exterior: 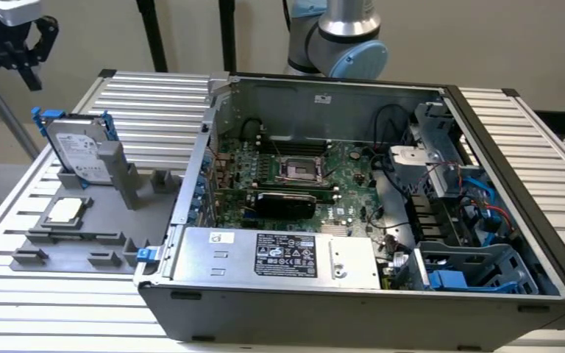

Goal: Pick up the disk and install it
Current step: 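Pick up the disk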

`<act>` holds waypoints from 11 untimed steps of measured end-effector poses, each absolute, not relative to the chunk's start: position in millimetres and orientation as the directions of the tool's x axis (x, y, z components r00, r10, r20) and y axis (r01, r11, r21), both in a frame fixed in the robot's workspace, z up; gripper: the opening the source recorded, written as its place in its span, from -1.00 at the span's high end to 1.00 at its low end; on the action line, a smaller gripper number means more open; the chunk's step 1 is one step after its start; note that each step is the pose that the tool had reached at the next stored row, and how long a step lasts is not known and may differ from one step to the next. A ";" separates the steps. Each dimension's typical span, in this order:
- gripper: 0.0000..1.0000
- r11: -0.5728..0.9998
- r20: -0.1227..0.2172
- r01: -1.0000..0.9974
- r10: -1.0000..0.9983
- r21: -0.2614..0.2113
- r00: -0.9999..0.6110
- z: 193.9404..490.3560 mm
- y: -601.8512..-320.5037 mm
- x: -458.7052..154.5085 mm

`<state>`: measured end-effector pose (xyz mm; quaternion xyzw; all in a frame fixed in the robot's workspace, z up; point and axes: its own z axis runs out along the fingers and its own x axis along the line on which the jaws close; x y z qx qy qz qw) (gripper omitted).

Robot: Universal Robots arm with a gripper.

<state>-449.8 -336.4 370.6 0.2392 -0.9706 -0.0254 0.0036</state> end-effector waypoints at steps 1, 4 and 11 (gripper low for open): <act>0.79 0.876 -0.005 -0.480 -0.481 0.051 -0.877 370.3 -336.4 -449.7; 0.79 0.850 -0.005 -0.525 -0.525 0.051 -0.851 369.5 -336.4 -449.3; 0.79 0.785 -0.005 -0.618 -0.618 0.051 -0.786 368.4 -336.4 -447.7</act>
